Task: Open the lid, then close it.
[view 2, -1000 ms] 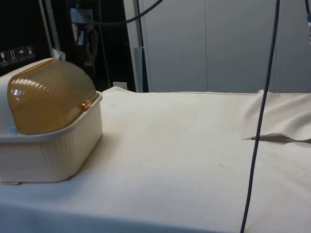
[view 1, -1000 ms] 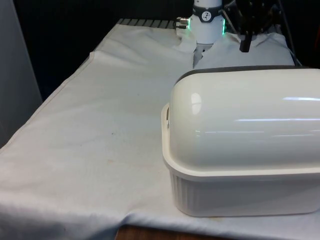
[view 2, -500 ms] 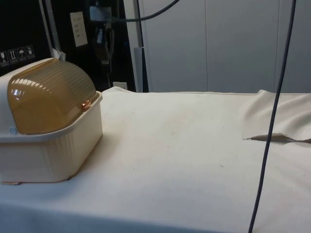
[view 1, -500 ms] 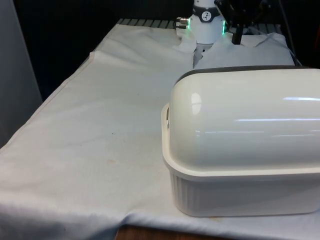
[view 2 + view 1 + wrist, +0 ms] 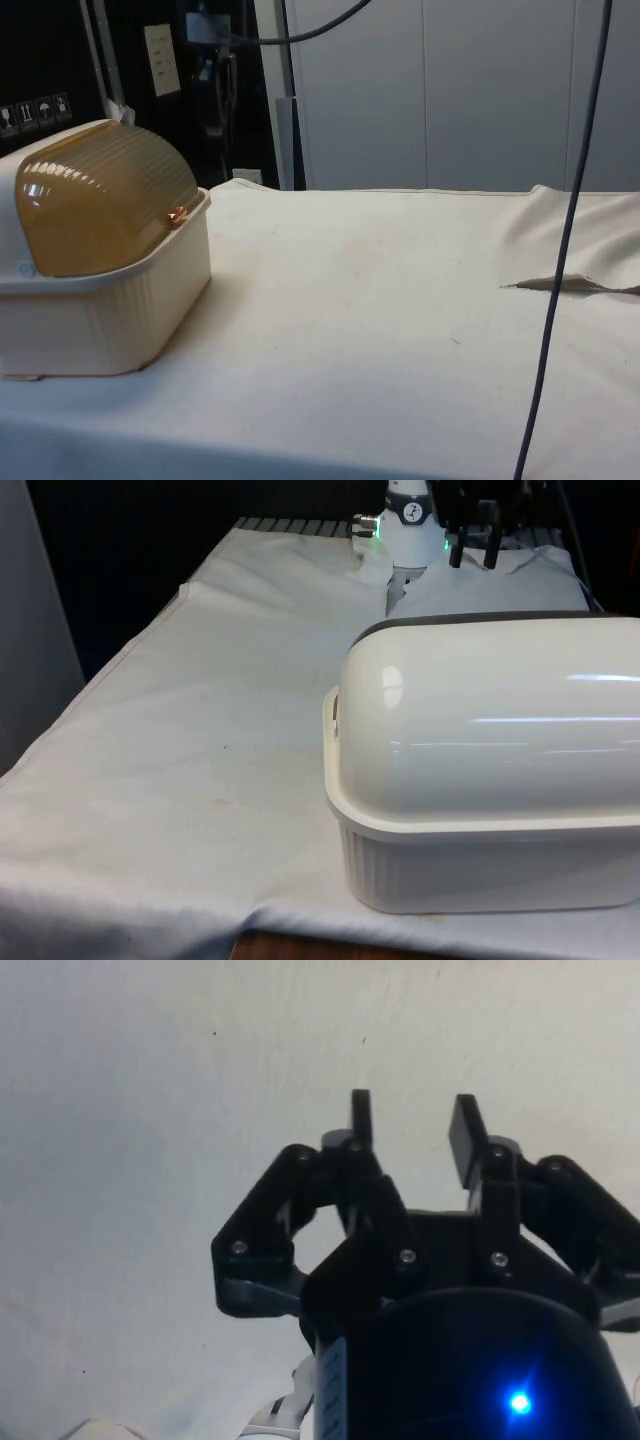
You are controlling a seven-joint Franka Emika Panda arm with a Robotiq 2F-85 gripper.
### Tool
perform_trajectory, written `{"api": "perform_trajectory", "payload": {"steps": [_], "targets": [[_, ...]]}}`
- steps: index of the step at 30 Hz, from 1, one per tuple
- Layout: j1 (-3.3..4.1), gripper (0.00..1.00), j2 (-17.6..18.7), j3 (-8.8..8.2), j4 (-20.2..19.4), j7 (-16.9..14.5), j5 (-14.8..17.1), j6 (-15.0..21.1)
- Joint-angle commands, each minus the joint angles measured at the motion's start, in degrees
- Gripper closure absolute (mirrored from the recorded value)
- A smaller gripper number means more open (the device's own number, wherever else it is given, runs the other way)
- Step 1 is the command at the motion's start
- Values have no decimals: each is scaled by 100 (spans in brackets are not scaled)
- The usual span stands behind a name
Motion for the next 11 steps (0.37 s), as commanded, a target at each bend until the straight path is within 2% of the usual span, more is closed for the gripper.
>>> {"api": "perform_trajectory", "payload": {"steps": [1, 2, 3, 8, 9, 10, 11], "targets": [[0, 53, 17, 0, 23, 6, 0, -11], [0, 49, 17, 0, 23, 6, 0, -11], [0, 39, 17, 0, 29, 6, 0, -17], [0, 16, 0, 0, 6, 0, 0, 0], [0, 16, 17, 0, 23, 6, 0, -11], [0, 12, 11, 0, 23, 6, 0, -11], [0, 2, 11, 0, 17, 6, 0, -11]]}}
